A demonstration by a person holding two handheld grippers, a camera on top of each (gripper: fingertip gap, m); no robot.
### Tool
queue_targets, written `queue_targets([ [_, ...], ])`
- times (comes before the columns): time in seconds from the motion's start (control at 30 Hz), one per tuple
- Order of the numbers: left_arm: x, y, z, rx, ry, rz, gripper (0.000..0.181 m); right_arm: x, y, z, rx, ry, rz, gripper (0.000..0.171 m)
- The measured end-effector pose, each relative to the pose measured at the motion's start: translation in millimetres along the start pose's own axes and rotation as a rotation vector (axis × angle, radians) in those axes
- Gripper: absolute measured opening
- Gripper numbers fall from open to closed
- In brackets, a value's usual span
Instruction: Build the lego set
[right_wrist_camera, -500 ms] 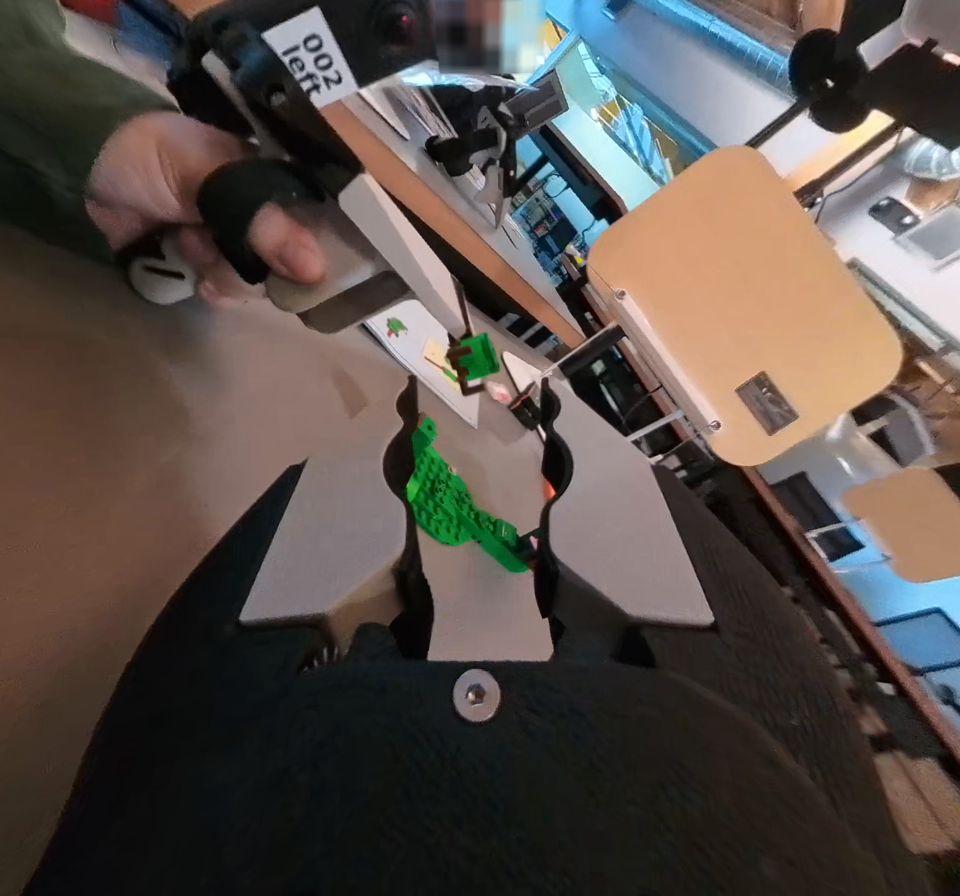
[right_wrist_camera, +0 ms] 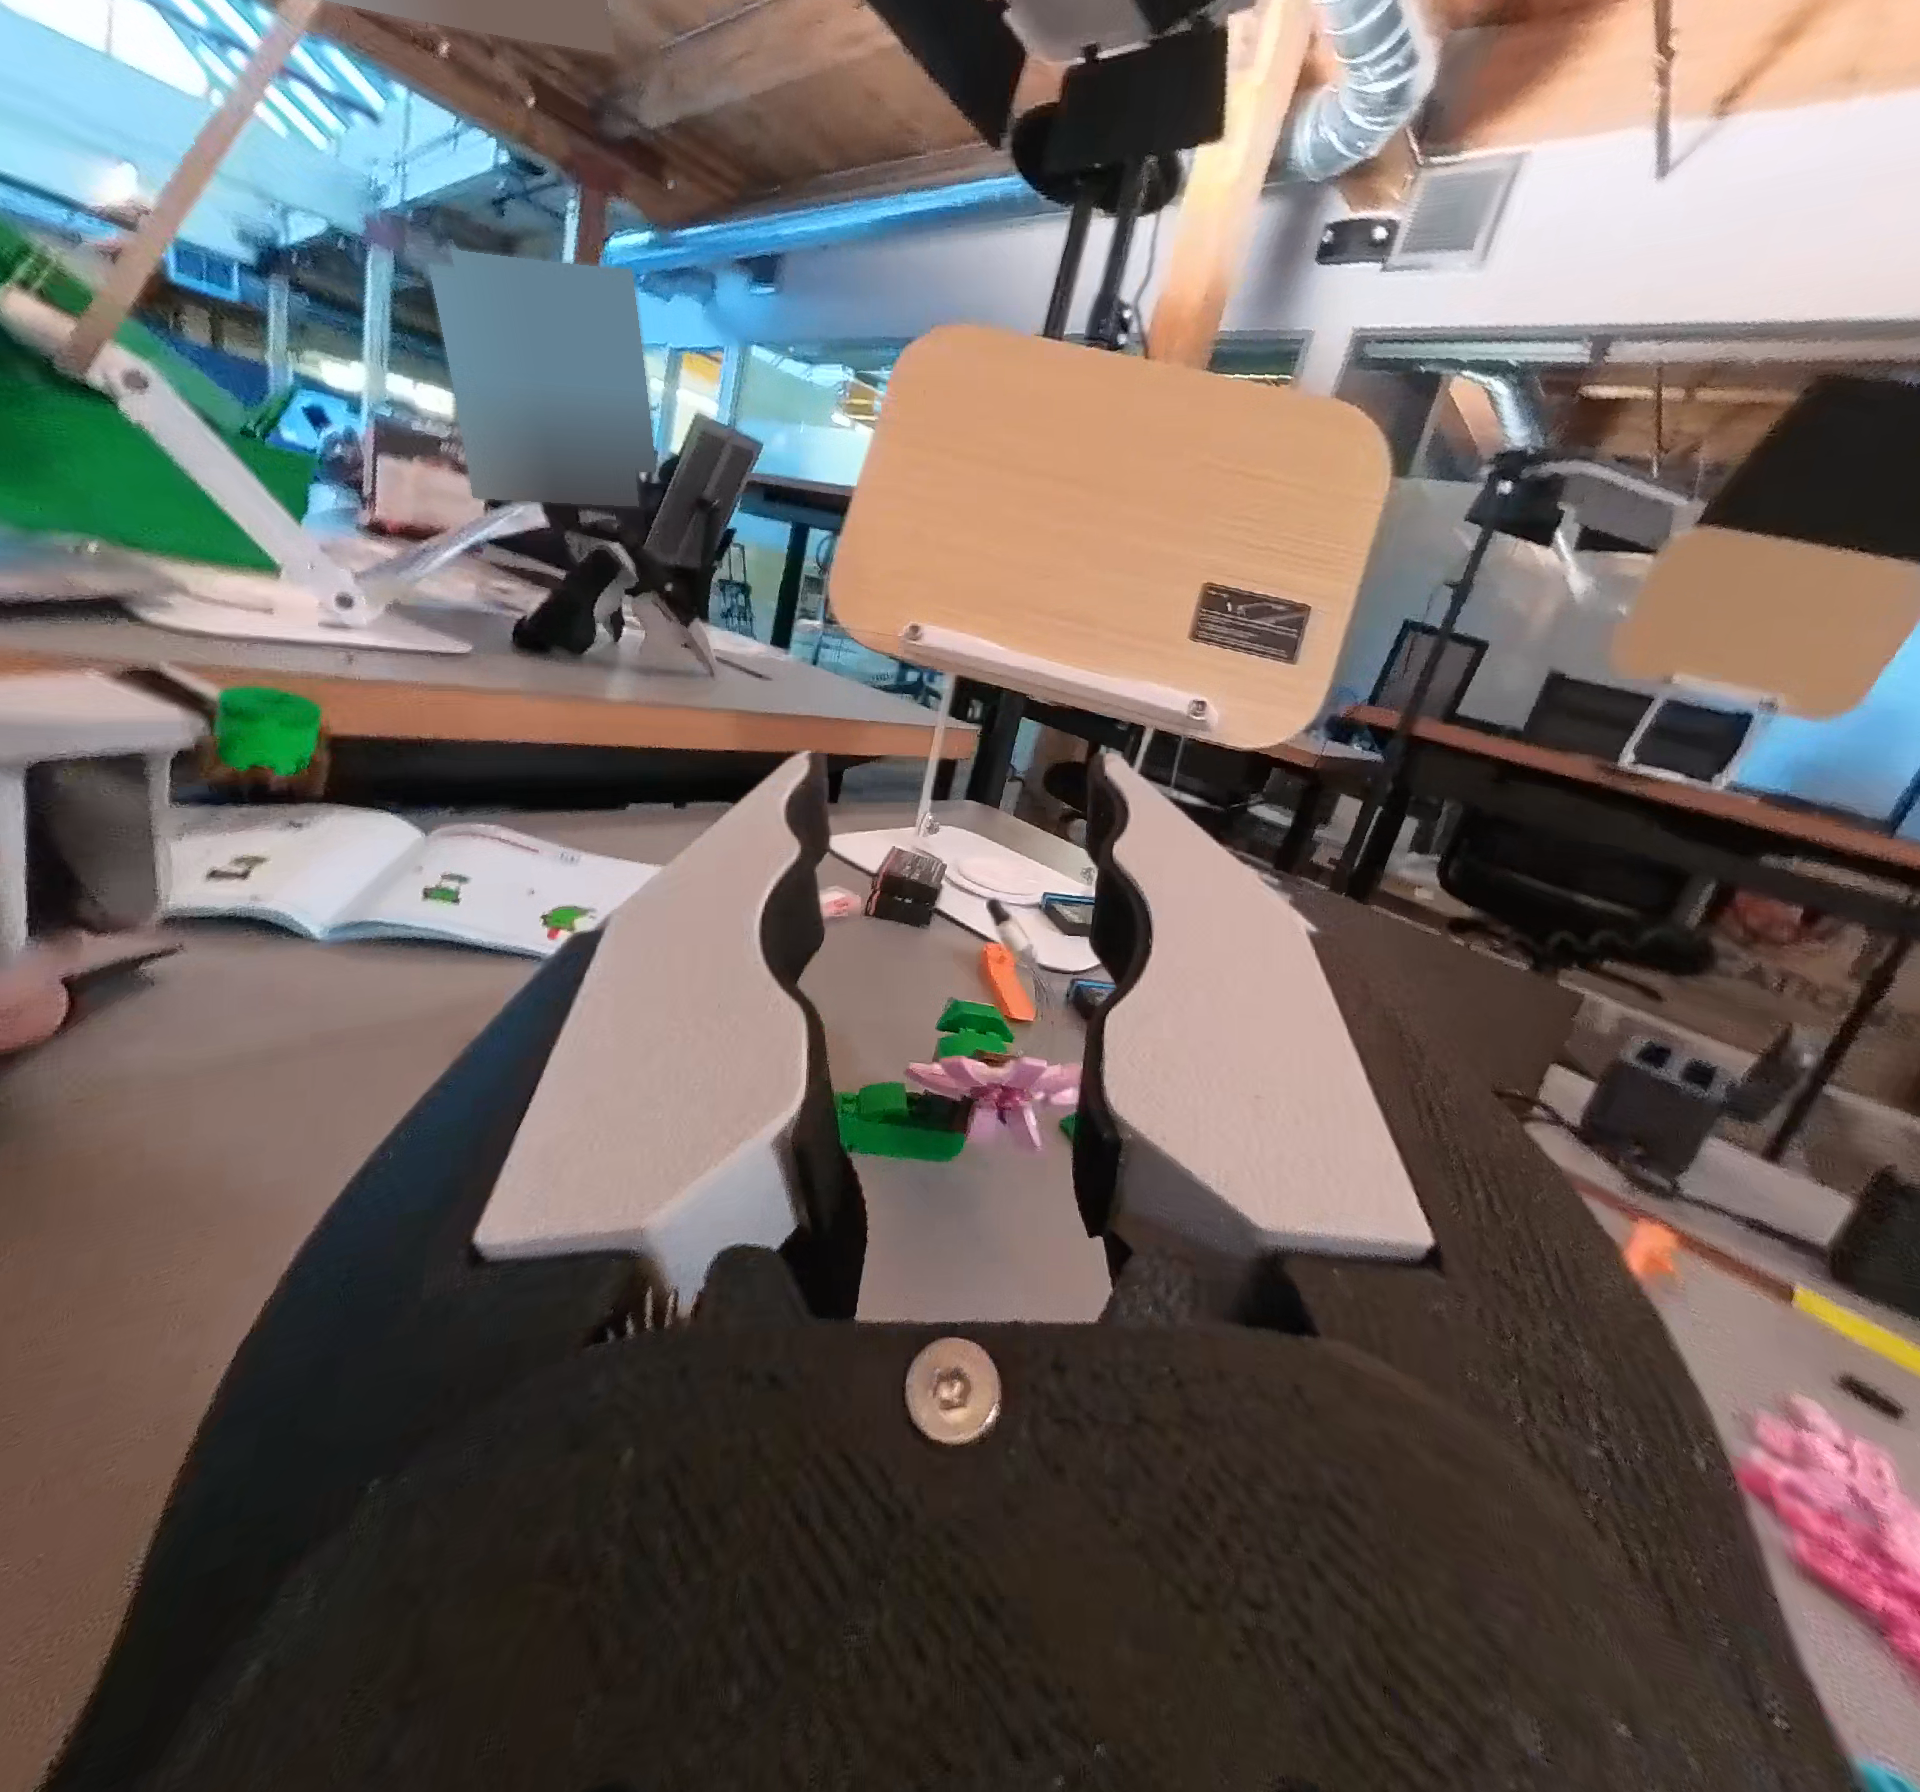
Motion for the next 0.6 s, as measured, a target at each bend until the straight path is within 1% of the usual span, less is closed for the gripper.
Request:
queue_targets([
  [0.07,1.2,2.8,-2.4,0.018,0.013,0.024,0.0,-2.6,0.8,0.8,-0.002,0.003,-0.031,0.047],
  [0.23,1.5,3.6,-2.7,0.02,0.027,0.04,0.0,-2.1,1.8,0.4,0.006,0.006,-0.026,0.045],
  [0.53,1.4,6.1,-5.1,0.044,0.042,0.05,0.0,1.5,2.5,-2.2,0.043,-0.038,0.013,0.042],
  [0.6,1.6,6.2,-5.1,0.043,0.041,0.052,0.0,-2.1,1.8,-2.0,0.076,-0.074,0.024,0.042],
])
Point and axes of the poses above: each gripper's, where its closed fingertips meet, z back along the fingers, y out of its underside, x = y × z across the jaws, the point moved 10 cm from there along z, back along the fingers, and after that the axes turned 4 degrees about -x, right-handed, at the moved point
